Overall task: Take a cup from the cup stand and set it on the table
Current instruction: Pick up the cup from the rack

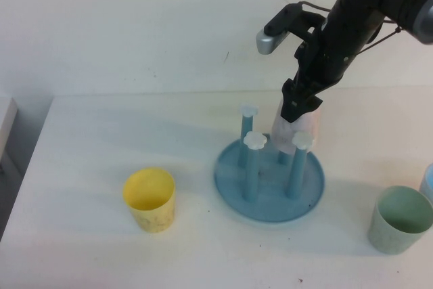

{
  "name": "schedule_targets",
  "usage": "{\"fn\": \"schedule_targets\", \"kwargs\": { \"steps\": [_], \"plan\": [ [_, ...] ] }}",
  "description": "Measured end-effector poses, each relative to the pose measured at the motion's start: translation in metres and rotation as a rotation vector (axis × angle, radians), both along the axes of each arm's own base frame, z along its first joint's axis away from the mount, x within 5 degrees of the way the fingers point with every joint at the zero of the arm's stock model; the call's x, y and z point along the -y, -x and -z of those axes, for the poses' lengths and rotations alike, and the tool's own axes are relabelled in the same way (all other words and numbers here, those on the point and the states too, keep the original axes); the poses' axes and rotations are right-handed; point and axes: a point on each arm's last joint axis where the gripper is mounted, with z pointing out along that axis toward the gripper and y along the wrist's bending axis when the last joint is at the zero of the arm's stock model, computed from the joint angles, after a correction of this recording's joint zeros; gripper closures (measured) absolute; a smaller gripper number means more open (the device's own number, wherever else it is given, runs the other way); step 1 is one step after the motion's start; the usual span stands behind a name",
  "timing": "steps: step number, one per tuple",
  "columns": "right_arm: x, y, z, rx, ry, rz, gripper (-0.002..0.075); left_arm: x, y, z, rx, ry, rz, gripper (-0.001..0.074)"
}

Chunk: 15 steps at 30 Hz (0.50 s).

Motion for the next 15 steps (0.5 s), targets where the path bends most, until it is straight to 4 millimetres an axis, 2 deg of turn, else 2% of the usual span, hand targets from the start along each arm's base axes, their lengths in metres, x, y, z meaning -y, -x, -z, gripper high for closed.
{"fn": "schedule_targets", "kwargs": {
  "steps": [9,15],
  "plan": [
    [0.0009,-0.0004,0.0002,0.004,0.011,0.000,0.0155,0.0000,0.0000,0.0000,0.000,0.000,0.000,0.0738],
    [-0.0009,0.0020,0.0089,-0.016,0.025,-0.006,0.0153,0.0000,0.0000,0.0000,0.000,0.000,0.000,0.0738]
  ]
}}
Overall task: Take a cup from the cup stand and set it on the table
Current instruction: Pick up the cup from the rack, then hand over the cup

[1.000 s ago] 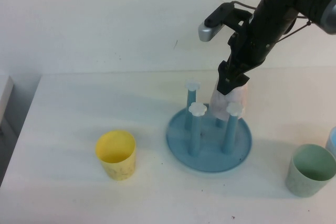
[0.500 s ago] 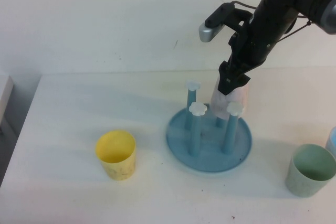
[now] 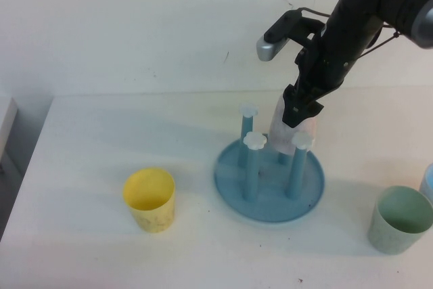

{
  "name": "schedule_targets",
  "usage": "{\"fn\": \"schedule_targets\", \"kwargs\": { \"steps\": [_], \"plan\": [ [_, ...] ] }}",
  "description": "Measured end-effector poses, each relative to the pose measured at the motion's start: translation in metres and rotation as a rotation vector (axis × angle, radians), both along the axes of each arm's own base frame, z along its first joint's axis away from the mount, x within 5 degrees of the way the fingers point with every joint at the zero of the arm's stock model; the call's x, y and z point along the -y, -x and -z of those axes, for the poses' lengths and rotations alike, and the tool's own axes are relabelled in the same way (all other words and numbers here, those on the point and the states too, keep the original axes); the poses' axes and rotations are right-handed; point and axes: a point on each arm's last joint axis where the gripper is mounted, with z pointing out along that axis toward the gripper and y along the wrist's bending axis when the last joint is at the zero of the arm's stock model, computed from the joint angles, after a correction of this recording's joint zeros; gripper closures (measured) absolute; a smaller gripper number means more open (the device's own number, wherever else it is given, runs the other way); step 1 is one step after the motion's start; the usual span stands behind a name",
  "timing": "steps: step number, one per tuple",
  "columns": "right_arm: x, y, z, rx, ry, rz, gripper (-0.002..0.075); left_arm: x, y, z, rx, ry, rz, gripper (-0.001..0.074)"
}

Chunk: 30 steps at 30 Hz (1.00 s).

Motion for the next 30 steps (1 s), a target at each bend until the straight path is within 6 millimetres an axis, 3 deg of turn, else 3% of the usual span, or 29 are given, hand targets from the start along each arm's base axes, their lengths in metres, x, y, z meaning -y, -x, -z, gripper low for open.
{"fn": "schedule_targets", "kwargs": {
  "steps": [13,17,22,30],
  "plan": [
    [0.000,0.001,0.000,0.004,0.004,-0.006,0.0177,0.000,0.000,0.000,0.000,0.000,0.000,0.0738],
    [0.000,-0.001,-0.008,0.015,-0.010,0.023,0.0177,0.000,0.000,0.000,0.000,0.000,0.000,0.0738],
    [0.004,0.006,-0.049,0.100,-0.055,0.057,0.0177,0.000,0.000,0.000,0.000,0.000,0.000,0.0738],
    [0.026,0.052,-0.144,0.256,-0.173,0.172,0.0177,0.000,0.000,0.000,0.000,0.000,0.000,0.0738]
  ]
}}
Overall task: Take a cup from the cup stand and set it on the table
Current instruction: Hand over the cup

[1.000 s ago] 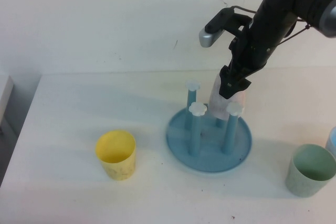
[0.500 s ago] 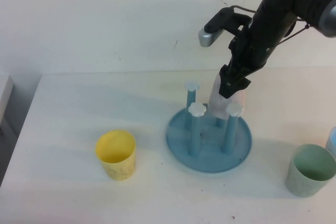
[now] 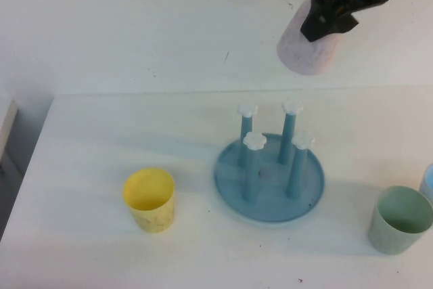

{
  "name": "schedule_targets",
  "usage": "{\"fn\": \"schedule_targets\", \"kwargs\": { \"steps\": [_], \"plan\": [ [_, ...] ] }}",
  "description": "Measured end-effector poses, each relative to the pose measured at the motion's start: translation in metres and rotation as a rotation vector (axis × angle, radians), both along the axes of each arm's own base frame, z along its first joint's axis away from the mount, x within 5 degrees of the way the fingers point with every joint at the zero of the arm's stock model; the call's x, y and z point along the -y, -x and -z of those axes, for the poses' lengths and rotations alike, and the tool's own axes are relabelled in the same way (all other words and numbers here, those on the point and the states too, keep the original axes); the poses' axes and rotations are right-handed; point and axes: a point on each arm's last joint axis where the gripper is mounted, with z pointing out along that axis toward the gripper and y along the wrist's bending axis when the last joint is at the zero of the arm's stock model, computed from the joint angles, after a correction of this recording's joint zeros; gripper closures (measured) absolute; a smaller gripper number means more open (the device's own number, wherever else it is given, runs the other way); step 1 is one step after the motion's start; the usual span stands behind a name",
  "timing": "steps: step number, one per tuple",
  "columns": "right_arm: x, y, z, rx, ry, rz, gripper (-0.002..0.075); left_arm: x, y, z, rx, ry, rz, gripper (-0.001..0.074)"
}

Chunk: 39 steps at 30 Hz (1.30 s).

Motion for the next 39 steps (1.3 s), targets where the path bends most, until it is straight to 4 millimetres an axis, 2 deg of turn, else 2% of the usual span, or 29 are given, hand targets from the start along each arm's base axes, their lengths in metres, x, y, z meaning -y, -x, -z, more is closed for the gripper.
{"fn": "schedule_targets", "kwargs": {
  "steps": [4,8,13,18,22,26,30,39],
  "plan": [
    [0.013,0.035,-0.022,-0.021,-0.074,0.037,0.0177,0.000,0.000,0.000,0.000,0.000,0.000,0.0738],
    [0.035,0.067,-0.012,-0.151,-0.213,0.008,0.0177,0.000,0.000,0.000,0.000,0.000,0.000,0.0738],
    [0.072,0.102,0.045,-0.386,-0.428,0.030,0.0177,0.000,0.000,0.000,-0.002,0.000,0.000,0.0738],
    [0.105,0.128,0.087,-0.518,-0.702,0.182,0.0177,0.000,0.000,0.000,-0.002,0.000,0.000,0.0738],
    [0.124,0.135,0.114,-0.583,-0.890,0.341,0.0177,0.000,0.000,0.000,-0.002,0.000,0.000,0.0738],
    [0.127,0.138,0.125,-0.613,-0.991,0.415,0.0177,0.000,0.000,0.000,-0.002,0.000,0.000,0.0738],
    [0.125,0.139,0.128,-0.668,-1.089,0.474,0.0177,0.000,0.000,0.000,-0.002,0.000,0.000,0.0738],
    [0.125,0.133,0.120,-0.880,-1.307,0.691,0.0177,0.000,0.000,0.000,-0.002,0.000,0.000,0.0738]
  ]
}}
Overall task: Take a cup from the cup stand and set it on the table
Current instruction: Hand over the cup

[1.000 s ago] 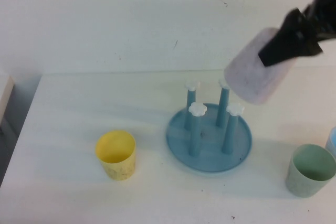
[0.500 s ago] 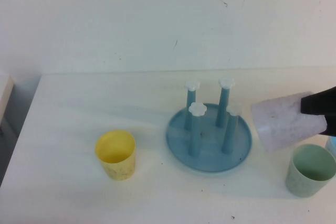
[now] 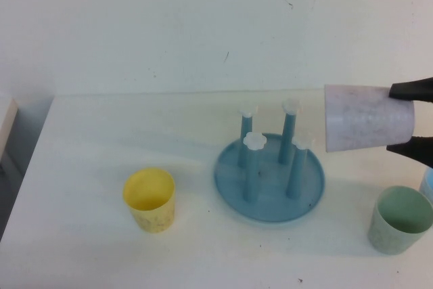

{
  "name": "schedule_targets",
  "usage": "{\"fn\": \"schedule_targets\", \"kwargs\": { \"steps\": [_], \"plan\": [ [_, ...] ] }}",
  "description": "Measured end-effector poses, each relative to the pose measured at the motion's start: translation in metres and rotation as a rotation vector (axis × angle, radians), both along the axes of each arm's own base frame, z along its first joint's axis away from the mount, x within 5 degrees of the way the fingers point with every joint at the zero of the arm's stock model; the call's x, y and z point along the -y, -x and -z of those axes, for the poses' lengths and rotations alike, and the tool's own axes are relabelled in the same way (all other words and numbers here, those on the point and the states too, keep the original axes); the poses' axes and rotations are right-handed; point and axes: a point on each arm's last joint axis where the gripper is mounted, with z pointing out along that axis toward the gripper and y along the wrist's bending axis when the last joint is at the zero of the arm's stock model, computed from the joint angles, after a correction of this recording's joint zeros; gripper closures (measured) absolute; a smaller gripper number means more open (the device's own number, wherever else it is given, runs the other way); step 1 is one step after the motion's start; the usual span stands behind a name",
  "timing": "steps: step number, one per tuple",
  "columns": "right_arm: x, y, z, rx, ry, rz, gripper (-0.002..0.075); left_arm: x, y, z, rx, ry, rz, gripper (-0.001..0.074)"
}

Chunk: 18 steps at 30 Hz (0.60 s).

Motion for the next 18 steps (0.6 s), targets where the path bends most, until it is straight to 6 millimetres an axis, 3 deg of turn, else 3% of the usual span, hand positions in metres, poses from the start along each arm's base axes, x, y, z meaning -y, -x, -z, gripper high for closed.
{"fn": "schedule_targets", "kwargs": {
  "steps": [18],
  "plan": [
    [-0.0015,0.0016,0.0023,-0.013,0.017,-0.016,0.0177,0.0000,0.0000,0.0000,0.000,0.000,0.000,0.0738]
  ]
}}
